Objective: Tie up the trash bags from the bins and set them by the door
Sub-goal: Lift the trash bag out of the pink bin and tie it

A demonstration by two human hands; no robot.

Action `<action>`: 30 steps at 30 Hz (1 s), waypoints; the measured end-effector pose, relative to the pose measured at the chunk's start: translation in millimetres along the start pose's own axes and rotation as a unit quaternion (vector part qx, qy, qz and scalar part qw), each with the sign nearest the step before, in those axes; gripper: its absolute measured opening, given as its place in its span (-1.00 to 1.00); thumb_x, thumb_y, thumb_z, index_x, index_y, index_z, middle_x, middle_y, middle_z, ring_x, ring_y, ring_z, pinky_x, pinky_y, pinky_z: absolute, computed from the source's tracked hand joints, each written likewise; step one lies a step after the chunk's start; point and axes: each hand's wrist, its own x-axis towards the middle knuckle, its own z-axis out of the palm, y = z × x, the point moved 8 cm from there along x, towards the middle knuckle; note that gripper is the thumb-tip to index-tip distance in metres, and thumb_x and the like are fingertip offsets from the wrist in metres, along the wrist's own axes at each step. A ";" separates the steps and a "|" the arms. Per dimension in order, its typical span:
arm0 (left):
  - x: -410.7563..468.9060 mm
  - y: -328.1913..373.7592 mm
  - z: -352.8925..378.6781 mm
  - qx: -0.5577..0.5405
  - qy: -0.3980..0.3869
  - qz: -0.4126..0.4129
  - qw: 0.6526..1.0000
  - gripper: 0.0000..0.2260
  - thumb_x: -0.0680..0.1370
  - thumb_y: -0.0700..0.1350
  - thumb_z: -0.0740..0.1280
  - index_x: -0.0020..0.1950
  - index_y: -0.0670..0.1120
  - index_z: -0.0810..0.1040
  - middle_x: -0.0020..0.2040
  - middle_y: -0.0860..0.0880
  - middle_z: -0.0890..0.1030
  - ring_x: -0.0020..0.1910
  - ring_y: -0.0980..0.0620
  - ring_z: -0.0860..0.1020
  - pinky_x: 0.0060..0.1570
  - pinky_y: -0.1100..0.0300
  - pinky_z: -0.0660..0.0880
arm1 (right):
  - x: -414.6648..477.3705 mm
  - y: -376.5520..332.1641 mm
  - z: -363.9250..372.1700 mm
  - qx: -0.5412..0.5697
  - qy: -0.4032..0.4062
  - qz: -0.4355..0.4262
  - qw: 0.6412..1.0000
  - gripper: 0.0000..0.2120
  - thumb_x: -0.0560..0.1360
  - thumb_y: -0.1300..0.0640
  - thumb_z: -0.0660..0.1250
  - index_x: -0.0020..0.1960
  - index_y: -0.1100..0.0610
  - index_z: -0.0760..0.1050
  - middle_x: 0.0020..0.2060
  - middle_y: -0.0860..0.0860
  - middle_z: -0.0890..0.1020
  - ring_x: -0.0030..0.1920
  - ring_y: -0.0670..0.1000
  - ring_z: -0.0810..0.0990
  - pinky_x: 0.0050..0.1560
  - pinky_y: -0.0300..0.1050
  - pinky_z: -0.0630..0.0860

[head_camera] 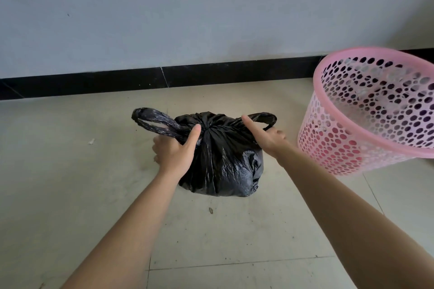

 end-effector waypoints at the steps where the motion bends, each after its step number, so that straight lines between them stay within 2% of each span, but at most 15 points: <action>1: -0.5 0.0 4.6 0.049 -0.018 0.013 0.999 -0.32 0.51 0.37 0.24 0.43 -0.10 0.34 0.38 -0.20 0.29 0.42 -0.27 0.23 0.44 -0.24 0.17 | 0.1 -1.2 3.5 -0.048 -0.007 -0.005 0.999 0.21 0.31 -0.68 -0.09 0.62 0.23 0.01 0.59 0.23 0.08 0.59 0.24 0.01 0.55 0.25 -0.02; 4: 0.9 12.9 9.9 0.124 -0.023 0.087 0.988 -0.47 0.60 0.26 0.17 0.38 -0.11 0.39 0.41 -0.22 0.24 0.43 -0.26 0.18 0.41 -0.22 0.13 | 2.3 -6.1 11.6 -0.149 -0.017 -0.031 0.988 0.24 0.28 -0.68 -0.29 0.63 0.22 -0.08 0.62 0.20 -0.16 0.60 0.22 -0.24 0.53 0.28 -0.26; 6: 5.5 20.3 9.7 0.139 -0.014 0.122 0.983 -0.55 0.64 0.19 0.15 0.30 -0.13 0.45 0.39 -0.23 0.27 0.39 -0.25 0.20 0.38 -0.21 0.15 | 5.1 -9.2 14.5 -0.167 -0.020 -0.037 0.985 0.25 0.27 -0.68 -0.31 0.62 0.23 -0.10 0.61 0.20 -0.21 0.59 0.22 -0.30 0.52 0.28 -0.31; 9: 6.9 36.9 7.2 0.107 0.004 0.188 0.976 -0.66 0.66 0.08 0.13 0.29 -0.09 0.49 0.31 -0.20 0.38 0.31 -0.25 0.28 0.34 -0.20 0.19 | 7.6 -13.7 16.9 -0.186 -0.016 -0.038 0.982 0.25 0.29 -0.66 -0.33 0.61 0.27 -0.03 0.61 0.21 -0.21 0.59 0.23 -0.32 0.52 0.28 -0.32; 11: 5.4 46.1 2.8 0.059 0.026 0.217 0.974 -0.73 0.67 0.07 0.10 0.03 -0.09 0.47 0.09 -0.16 0.46 0.17 -0.26 0.38 0.25 -0.24 0.30 | 6.6 -15.1 17.7 -0.209 -0.019 -0.034 0.977 0.25 0.30 -0.65 -0.35 0.59 0.29 0.09 0.59 0.26 -0.21 0.58 0.24 -0.35 0.50 0.28 -0.34; 12: 4.8 50.1 0.1 0.035 0.038 0.231 0.972 -0.72 0.67 0.08 0.08 -0.11 -0.07 0.38 -0.06 -0.13 0.46 0.05 -0.25 0.43 0.15 -0.24 0.38 | 5.5 -15.7 18.2 -0.219 -0.023 -0.032 0.975 0.23 0.31 -0.64 -0.35 0.56 0.29 0.16 0.59 0.30 -0.19 0.57 0.26 -0.35 0.49 0.29 -0.34; 14: 4.0 56.1 -3.4 0.009 0.056 0.255 0.965 -0.65 0.66 0.12 0.03 -0.27 0.00 0.23 -0.31 0.00 0.37 -0.21 -0.15 0.42 -0.09 -0.16 0.43 | 4.7 -19.5 18.3 -0.231 -0.020 -0.035 0.972 0.21 0.34 -0.63 -0.35 0.53 0.27 0.25 0.58 0.34 -0.09 0.58 0.29 -0.26 0.50 0.30 -0.28; 15: 3.9 56.7 -4.3 0.001 0.061 0.258 0.964 -0.64 0.65 0.13 0.02 -0.31 0.02 0.21 -0.37 0.04 0.32 -0.27 -0.11 0.38 -0.16 -0.10 0.41 | 6.2 -21.7 17.8 -0.226 -0.012 -0.036 0.973 0.19 0.35 -0.62 -0.34 0.54 0.26 0.26 0.59 0.33 -0.03 0.59 0.29 -0.19 0.51 0.30 -0.21; 17: 2.7 52.6 -3.9 -0.031 0.054 0.241 0.969 -0.59 0.67 0.10 0.04 -0.30 -0.04 0.34 -0.37 -0.01 0.41 -0.27 -0.12 0.41 -0.18 -0.04 0.38 | 7.9 -26.4 17.4 -0.179 0.008 -0.037 0.983 0.16 0.37 -0.62 -0.27 0.61 0.24 0.07 0.59 0.29 0.03 0.59 0.28 -0.07 0.54 0.27 -0.10; 19: 2.1 43.8 1.2 -0.072 0.020 0.204 0.976 -0.58 0.70 0.05 0.07 -0.10 -0.21 0.53 -0.16 -0.15 0.57 -0.13 -0.10 0.51 -0.09 0.04 0.40 | 10.3 -34.2 23.9 -0.074 -0.003 -0.074 0.995 0.08 0.41 -0.60 -0.09 0.63 0.10 -0.24 0.60 0.24 0.03 0.60 0.26 -0.03 0.56 0.26 -0.03; 22: 3.9 33.3 3.8 -0.089 -0.006 0.155 0.984 -0.62 0.71 0.03 0.08 0.07 -0.19 0.58 0.00 -0.08 0.60 0.00 0.01 0.51 0.04 0.20 0.32 | 9.1 -44.7 30.7 0.111 -0.050 -0.146 0.982 0.14 0.40 -0.49 0.26 0.56 -0.09 -0.46 0.59 0.19 0.14 0.57 0.22 0.17 0.54 0.22 0.16; 24: 8.6 26.9 7.9 -0.068 -0.020 0.139 0.988 -0.64 0.70 0.05 0.08 0.07 -0.19 0.53 -0.02 -0.06 0.61 -0.01 -0.02 0.52 0.01 0.18 0.33 | 6.6 -46.1 26.2 0.156 -0.040 -0.151 0.975 0.23 0.38 -0.44 0.37 0.56 -0.01 -0.48 0.59 0.20 0.15 0.55 0.21 0.22 0.52 0.20 0.22; 26: 10.4 19.9 14.6 -0.038 -0.042 0.128 0.990 -0.64 0.70 0.06 0.06 0.02 -0.20 0.47 -0.10 -0.07 0.57 -0.07 -0.08 0.51 -0.05 0.13 0.33 | 8.2 -38.4 18.0 0.139 0.011 -0.091 0.986 0.32 0.30 -0.53 0.33 0.58 0.14 -0.41 0.59 0.24 0.12 0.56 0.25 0.16 0.53 0.24 0.17; 28: 6.7 16.0 18.5 -0.035 -0.058 0.116 0.991 -0.65 0.71 0.05 0.04 -0.06 -0.19 0.40 -0.21 -0.04 0.49 -0.17 -0.07 0.48 -0.09 0.12 0.31 | 10.7 -20.3 13.7 0.062 0.040 0.010 0.997 0.38 0.22 -0.67 0.16 0.60 0.27 -0.27 0.58 0.28 0.08 0.58 0.27 0.08 0.55 0.25 0.07; 30: 3.4 12.6 20.7 -0.062 -0.066 0.092 0.992 -0.64 0.71 0.06 0.03 -0.06 -0.17 0.40 -0.18 -0.03 0.49 -0.17 -0.02 0.47 -0.04 0.14 0.30 | 14.3 -8.0 16.7 -0.018 0.004 0.047 0.999 0.42 0.10 -0.77 -0.08 0.62 0.24 -0.04 0.59 0.28 0.08 0.59 0.27 0.03 0.56 0.25 0.01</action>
